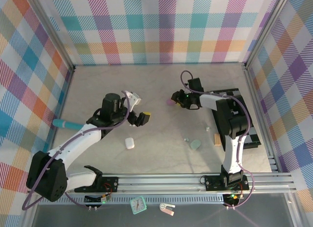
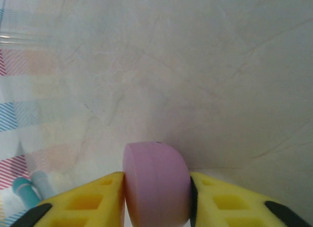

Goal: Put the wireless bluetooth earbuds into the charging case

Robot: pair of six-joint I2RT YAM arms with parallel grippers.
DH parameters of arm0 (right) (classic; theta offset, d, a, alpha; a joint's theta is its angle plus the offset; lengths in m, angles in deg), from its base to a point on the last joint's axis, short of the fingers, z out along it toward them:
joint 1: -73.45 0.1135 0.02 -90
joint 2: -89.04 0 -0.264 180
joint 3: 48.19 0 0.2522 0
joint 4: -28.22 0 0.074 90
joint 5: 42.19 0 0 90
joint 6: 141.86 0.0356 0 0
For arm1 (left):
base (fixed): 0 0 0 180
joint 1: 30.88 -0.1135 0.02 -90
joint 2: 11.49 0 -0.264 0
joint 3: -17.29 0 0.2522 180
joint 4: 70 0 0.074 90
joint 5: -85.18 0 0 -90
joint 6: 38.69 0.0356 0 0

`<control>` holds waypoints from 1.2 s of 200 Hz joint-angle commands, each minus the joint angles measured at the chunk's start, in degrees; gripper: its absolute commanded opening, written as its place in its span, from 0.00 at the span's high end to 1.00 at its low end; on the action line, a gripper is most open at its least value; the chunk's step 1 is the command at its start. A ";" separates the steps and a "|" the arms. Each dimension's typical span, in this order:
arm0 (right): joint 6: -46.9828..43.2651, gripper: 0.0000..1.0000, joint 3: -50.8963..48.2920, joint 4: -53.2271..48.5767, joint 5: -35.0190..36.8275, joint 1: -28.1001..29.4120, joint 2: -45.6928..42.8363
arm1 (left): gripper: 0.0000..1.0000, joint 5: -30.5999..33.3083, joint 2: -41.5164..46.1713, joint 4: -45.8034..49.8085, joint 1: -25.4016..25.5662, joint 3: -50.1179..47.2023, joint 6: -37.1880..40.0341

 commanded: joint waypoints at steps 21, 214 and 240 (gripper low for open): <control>-8.41 0.40 3.01 -7.17 4.80 -1.32 -3.28 | 0.00 5.79 -0.73 24.68 1.24 8.73 -4.13; -18.37 0.22 -8.33 -15.44 5.90 2.70 -23.45 | 0.14 27.31 -19.54 55.04 6.25 15.14 -59.61; -18.43 0.22 -8.16 -15.44 5.59 2.68 -23.19 | 0.20 25.82 -24.29 52.49 7.93 15.38 -57.72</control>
